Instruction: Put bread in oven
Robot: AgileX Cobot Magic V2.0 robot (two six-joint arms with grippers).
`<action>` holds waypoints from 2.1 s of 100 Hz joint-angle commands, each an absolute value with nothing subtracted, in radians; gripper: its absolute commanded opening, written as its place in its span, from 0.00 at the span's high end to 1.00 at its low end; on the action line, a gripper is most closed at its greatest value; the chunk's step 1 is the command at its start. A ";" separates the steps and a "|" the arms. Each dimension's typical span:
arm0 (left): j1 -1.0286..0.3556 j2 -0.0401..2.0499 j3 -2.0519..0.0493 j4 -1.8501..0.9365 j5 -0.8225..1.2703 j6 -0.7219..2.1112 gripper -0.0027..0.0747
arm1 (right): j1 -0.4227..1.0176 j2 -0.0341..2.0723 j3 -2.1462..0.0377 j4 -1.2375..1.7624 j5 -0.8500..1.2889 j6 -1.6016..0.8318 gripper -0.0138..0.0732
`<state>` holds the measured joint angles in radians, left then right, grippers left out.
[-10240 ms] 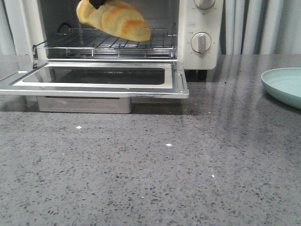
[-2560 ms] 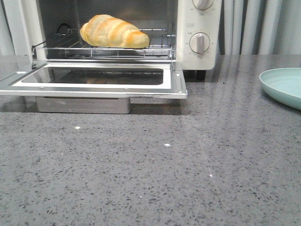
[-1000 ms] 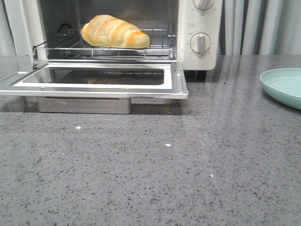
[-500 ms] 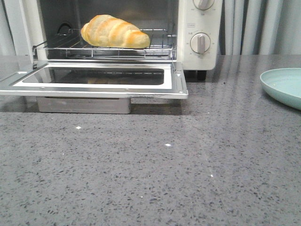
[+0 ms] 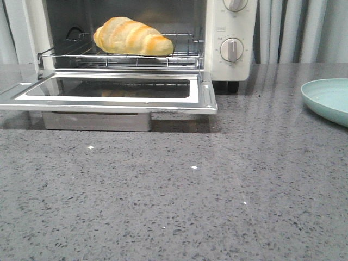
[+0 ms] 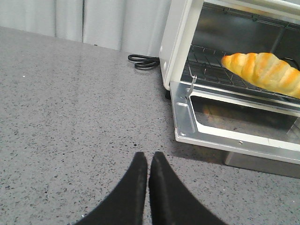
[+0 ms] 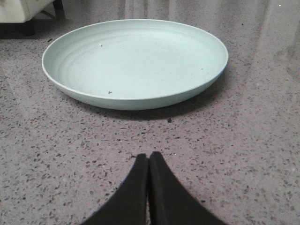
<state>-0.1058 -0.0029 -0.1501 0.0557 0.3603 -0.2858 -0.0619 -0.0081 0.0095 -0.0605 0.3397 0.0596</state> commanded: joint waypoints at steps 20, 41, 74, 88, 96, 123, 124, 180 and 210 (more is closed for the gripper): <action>-0.103 -0.030 -0.177 0.050 0.282 -0.287 0.99 | -0.062 -0.029 0.035 -0.081 0.319 0.057 0.91; -0.103 -0.030 -0.175 0.071 0.284 -0.269 0.99 | -0.062 -0.029 0.035 -0.081 0.319 0.057 0.91; -0.103 -0.030 -0.038 0.122 0.243 -0.253 0.99 | -0.062 -0.029 0.035 -0.081 0.319 0.057 0.91; -0.103 -0.030 0.018 0.122 0.140 -0.253 0.99 | -0.062 -0.029 0.035 -0.081 0.319 0.057 0.91; -0.103 -0.030 0.024 0.122 0.128 -0.251 0.99 | -0.062 -0.029 0.035 -0.081 0.319 0.057 0.91; -0.103 -0.032 0.024 0.118 0.130 -0.235 0.99 | -0.062 -0.029 0.035 -0.081 0.319 0.057 0.91; -0.103 -0.031 0.024 0.118 0.130 -0.235 0.99 | -0.062 -0.029 0.035 -0.081 0.319 0.057 0.91; -0.103 -0.031 0.024 0.097 0.276 -0.235 0.99 | -0.062 -0.029 0.035 -0.081 0.319 0.057 0.91; -0.103 -0.031 0.024 0.106 0.269 -0.192 0.99 | -0.062 -0.029 0.035 -0.081 0.319 0.057 0.91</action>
<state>-0.1058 -0.0029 0.0013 0.1037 0.3369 -0.2222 -0.0619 -0.0081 0.0095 -0.0605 0.3397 0.0592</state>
